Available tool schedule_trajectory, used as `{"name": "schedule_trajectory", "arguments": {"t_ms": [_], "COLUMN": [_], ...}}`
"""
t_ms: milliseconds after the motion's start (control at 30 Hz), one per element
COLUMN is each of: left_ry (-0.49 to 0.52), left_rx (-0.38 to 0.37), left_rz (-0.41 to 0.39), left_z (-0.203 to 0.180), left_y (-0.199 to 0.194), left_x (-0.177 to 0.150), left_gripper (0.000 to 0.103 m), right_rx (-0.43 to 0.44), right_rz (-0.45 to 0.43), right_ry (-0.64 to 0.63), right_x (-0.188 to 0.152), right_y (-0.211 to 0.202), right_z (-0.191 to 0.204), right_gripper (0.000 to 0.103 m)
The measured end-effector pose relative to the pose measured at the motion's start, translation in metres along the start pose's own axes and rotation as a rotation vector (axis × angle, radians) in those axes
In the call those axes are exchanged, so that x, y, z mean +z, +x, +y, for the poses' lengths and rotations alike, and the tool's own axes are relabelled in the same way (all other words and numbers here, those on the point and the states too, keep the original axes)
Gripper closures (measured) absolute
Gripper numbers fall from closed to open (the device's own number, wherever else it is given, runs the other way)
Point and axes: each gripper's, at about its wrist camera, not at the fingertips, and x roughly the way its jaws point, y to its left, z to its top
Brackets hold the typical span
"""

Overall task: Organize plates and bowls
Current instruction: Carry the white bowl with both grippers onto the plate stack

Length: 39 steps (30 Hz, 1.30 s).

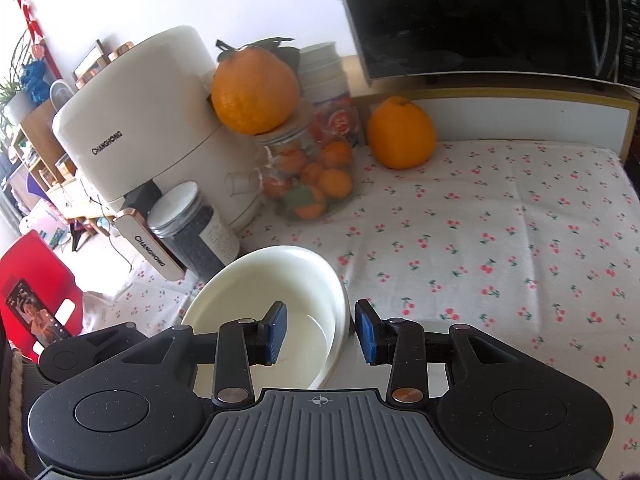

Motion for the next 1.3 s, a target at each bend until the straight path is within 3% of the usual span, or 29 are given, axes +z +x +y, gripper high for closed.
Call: {"name": "schedule_trajectory", "arguments": {"t_ms": [667,1300], "left_ry": [0.073,0.154], "left_rx": [-0.088,-0.066], "left_rz": [0.062,0.106], "left_z": [-0.056,-0.071], "left_y": [0.022,0.035], "left_x": [-0.002,-0.007], "left_gripper": [0.024,0.021], "right_rx": [-0.119,-0.143], "right_rz": [0.107,0.173], "right_ry": [0.058,0.078], "right_x": [-0.023,-0.037], "right_y": [-0.029,-0.014], "right_z": [-0.049,-0.063], "right_gripper": [0.067,0.065]}}
